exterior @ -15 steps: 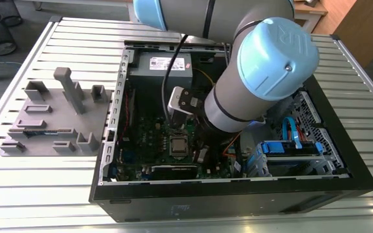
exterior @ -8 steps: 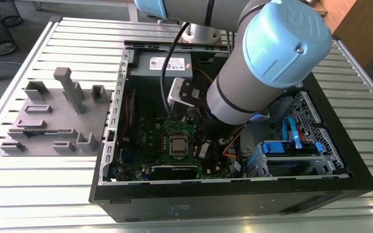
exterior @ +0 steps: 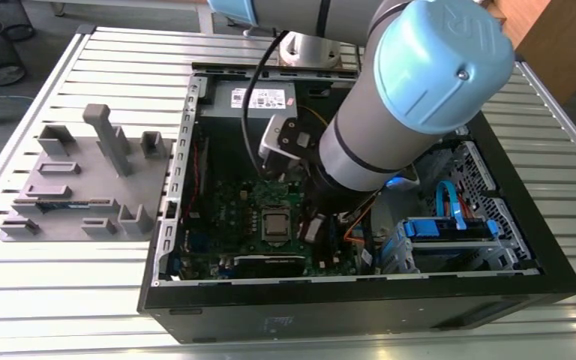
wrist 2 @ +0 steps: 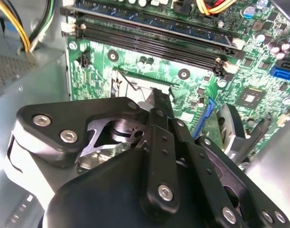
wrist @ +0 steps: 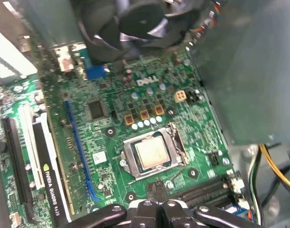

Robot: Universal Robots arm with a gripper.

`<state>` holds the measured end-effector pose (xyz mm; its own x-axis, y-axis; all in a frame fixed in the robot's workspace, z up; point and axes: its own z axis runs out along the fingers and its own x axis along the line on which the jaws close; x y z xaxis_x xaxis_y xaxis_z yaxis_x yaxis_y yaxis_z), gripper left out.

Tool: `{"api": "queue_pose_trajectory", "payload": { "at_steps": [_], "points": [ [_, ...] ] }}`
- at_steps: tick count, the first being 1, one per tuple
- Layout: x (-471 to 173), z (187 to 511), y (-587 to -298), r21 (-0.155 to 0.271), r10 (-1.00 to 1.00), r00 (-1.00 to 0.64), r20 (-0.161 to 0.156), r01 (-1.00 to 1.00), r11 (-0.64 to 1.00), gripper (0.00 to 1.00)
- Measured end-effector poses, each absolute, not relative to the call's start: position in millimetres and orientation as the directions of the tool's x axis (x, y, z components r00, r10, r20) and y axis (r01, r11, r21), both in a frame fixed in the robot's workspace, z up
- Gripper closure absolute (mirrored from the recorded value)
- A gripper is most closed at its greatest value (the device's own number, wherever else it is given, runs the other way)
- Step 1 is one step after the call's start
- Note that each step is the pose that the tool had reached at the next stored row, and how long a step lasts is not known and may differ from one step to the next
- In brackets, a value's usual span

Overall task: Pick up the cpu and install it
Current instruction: 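Install the first cpu locking lever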

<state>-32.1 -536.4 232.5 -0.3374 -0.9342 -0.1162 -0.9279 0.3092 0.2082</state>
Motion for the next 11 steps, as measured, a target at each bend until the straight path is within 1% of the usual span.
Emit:
{"api": "queue_pose_trajectory", "payload": {
  "at_steps": [11],
  "points": [
    [-32.1, 231.6, -536.2, 0.208, -0.855, -0.505, -0.116, -0.854, 0.476, 0.89]
  ]
}}
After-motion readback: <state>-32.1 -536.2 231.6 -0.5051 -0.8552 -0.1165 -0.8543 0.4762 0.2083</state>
